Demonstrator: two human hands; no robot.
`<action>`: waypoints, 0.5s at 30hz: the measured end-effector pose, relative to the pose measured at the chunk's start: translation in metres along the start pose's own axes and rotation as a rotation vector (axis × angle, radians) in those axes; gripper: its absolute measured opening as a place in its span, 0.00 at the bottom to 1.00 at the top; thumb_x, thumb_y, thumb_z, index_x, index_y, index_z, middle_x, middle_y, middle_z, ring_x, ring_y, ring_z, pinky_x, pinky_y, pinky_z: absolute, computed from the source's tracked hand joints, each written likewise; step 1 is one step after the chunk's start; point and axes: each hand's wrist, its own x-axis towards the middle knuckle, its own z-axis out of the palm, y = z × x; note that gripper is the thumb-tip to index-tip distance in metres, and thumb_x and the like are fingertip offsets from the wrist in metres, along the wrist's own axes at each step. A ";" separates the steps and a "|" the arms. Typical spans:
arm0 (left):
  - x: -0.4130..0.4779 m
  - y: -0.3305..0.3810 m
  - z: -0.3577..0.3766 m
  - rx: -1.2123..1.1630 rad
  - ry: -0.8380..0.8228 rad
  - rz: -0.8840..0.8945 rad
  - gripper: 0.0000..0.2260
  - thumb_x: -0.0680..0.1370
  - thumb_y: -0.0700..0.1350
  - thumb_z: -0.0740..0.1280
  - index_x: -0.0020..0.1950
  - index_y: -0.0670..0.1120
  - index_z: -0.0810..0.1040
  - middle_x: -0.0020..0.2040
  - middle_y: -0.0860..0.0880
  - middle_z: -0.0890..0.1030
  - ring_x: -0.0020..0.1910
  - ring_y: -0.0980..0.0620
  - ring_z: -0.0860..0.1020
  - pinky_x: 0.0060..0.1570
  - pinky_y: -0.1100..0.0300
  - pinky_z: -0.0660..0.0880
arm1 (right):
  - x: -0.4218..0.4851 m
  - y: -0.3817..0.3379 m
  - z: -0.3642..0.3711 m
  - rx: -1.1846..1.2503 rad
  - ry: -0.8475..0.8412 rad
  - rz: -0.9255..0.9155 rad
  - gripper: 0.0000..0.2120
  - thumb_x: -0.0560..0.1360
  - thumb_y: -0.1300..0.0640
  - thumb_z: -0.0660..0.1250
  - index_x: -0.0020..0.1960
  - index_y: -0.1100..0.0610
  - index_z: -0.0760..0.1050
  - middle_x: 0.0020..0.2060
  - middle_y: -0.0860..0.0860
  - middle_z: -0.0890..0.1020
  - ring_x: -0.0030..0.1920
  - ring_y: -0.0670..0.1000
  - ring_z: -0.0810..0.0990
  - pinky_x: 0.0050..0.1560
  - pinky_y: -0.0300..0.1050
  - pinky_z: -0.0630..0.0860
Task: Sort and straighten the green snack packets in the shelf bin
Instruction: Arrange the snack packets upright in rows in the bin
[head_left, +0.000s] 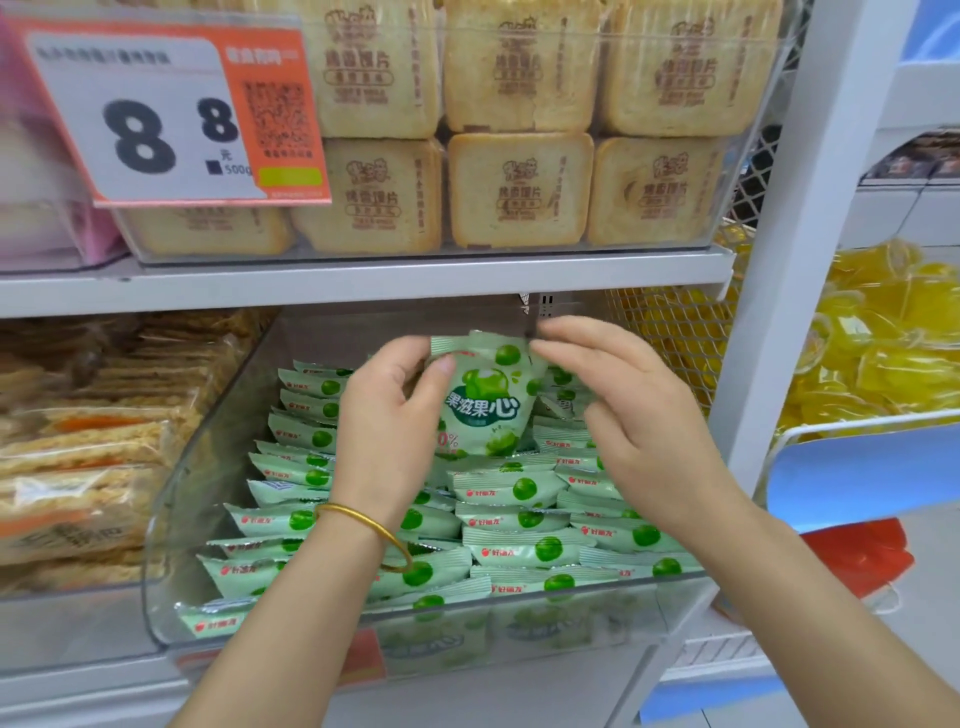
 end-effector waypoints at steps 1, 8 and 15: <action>0.000 0.000 -0.003 -0.010 0.027 -0.017 0.17 0.78 0.39 0.64 0.32 0.42 0.61 0.28 0.52 0.59 0.27 0.58 0.58 0.26 0.66 0.56 | 0.000 0.000 0.000 -0.009 0.025 0.050 0.25 0.69 0.66 0.51 0.62 0.61 0.76 0.62 0.52 0.76 0.64 0.48 0.69 0.68 0.36 0.62; 0.000 -0.006 -0.008 -0.083 0.080 -0.077 0.14 0.79 0.41 0.64 0.41 0.30 0.69 0.33 0.45 0.64 0.32 0.54 0.60 0.32 0.60 0.58 | -0.006 0.006 0.018 -0.425 -0.504 0.315 0.21 0.81 0.48 0.49 0.72 0.53 0.63 0.65 0.51 0.72 0.65 0.54 0.68 0.67 0.51 0.63; -0.001 -0.006 0.002 -0.216 0.050 -0.162 0.07 0.79 0.40 0.64 0.45 0.36 0.76 0.41 0.42 0.77 0.40 0.52 0.71 0.42 0.57 0.69 | 0.000 0.017 0.031 -0.454 -0.689 0.441 0.27 0.80 0.40 0.41 0.68 0.53 0.66 0.66 0.54 0.73 0.67 0.56 0.68 0.71 0.56 0.56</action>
